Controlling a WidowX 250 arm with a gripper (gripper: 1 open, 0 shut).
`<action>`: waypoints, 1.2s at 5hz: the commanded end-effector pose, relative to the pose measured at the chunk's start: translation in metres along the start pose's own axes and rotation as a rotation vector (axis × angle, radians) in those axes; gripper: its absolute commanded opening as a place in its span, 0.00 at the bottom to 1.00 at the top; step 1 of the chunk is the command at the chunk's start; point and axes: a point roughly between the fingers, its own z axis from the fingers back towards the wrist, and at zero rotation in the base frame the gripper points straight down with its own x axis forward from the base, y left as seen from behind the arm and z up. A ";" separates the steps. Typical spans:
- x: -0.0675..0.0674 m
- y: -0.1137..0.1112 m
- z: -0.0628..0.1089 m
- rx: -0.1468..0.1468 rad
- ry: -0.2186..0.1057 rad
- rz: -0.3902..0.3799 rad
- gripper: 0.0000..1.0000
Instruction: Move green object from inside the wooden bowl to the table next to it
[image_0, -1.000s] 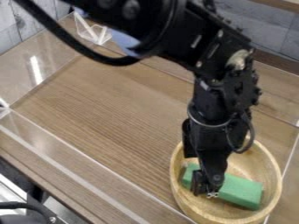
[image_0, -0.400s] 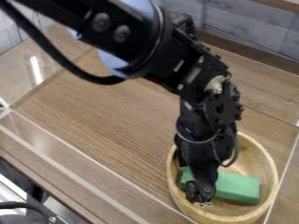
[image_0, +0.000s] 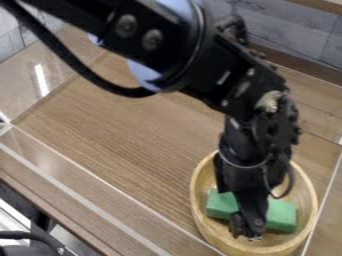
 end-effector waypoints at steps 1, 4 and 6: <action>0.017 0.014 0.015 0.006 -0.058 0.007 0.00; 0.017 0.027 -0.006 0.008 -0.051 0.101 1.00; 0.005 0.042 0.008 -0.002 -0.032 0.114 1.00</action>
